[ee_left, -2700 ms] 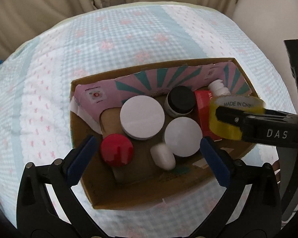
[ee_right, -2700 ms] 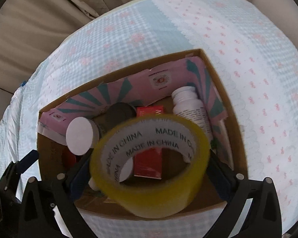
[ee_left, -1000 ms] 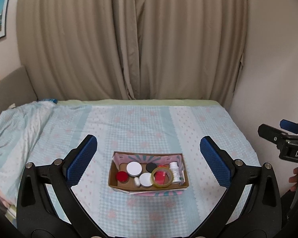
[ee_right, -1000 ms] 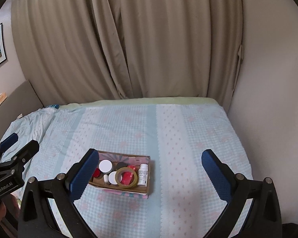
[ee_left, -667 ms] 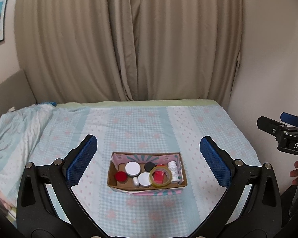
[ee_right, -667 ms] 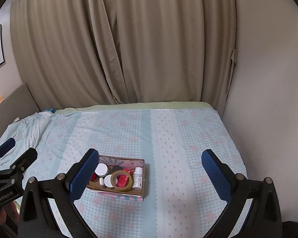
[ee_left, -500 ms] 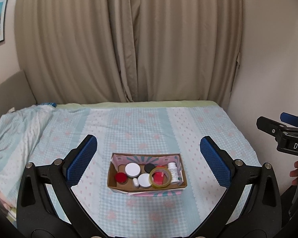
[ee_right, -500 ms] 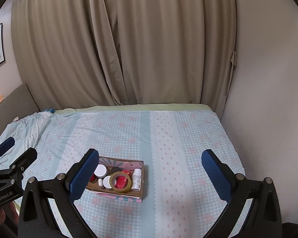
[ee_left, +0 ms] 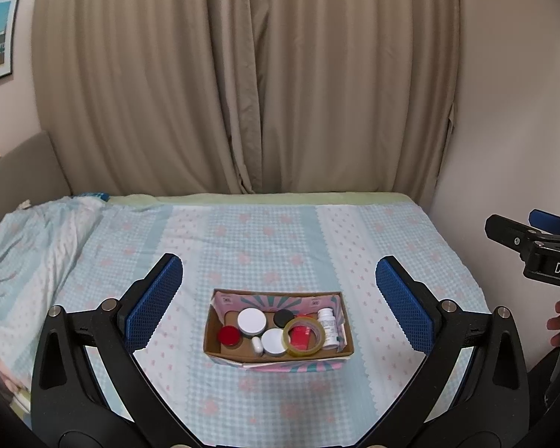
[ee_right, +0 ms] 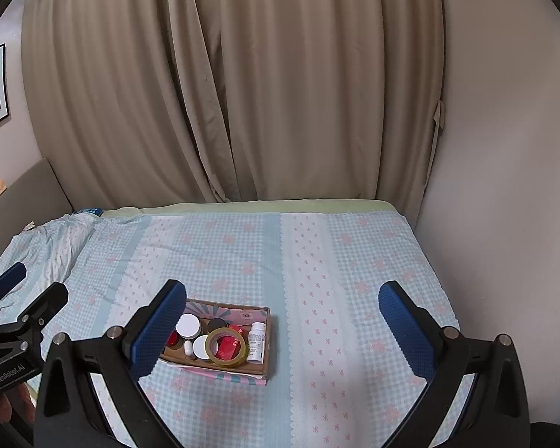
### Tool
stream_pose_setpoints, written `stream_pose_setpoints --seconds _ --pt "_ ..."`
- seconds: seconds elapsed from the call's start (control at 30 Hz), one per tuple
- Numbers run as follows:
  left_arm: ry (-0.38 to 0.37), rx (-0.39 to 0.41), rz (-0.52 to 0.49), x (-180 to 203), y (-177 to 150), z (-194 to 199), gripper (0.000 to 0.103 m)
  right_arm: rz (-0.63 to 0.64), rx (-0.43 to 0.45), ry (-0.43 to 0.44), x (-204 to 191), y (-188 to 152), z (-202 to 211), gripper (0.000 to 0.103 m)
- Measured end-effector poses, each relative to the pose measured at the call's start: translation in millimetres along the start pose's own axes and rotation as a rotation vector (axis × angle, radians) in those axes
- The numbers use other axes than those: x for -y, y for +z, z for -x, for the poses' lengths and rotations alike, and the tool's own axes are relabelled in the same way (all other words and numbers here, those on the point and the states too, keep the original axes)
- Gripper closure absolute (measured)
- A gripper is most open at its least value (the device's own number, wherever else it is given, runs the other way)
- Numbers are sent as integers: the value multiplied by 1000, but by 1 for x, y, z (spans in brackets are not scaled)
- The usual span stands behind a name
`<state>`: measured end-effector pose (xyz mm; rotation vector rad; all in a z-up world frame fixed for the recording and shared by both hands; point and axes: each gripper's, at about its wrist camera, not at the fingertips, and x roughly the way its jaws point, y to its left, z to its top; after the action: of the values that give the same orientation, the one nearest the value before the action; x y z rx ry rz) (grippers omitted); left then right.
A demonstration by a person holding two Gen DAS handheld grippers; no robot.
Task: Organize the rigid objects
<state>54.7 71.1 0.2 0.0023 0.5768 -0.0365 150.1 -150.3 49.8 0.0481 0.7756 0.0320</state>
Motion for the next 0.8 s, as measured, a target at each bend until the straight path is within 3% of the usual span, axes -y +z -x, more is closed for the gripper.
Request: stream_pose_setpoints --seconds 0.8 --pt "10 7 2 2 -3 1 0 8 0 6 -1 3 -3 0"
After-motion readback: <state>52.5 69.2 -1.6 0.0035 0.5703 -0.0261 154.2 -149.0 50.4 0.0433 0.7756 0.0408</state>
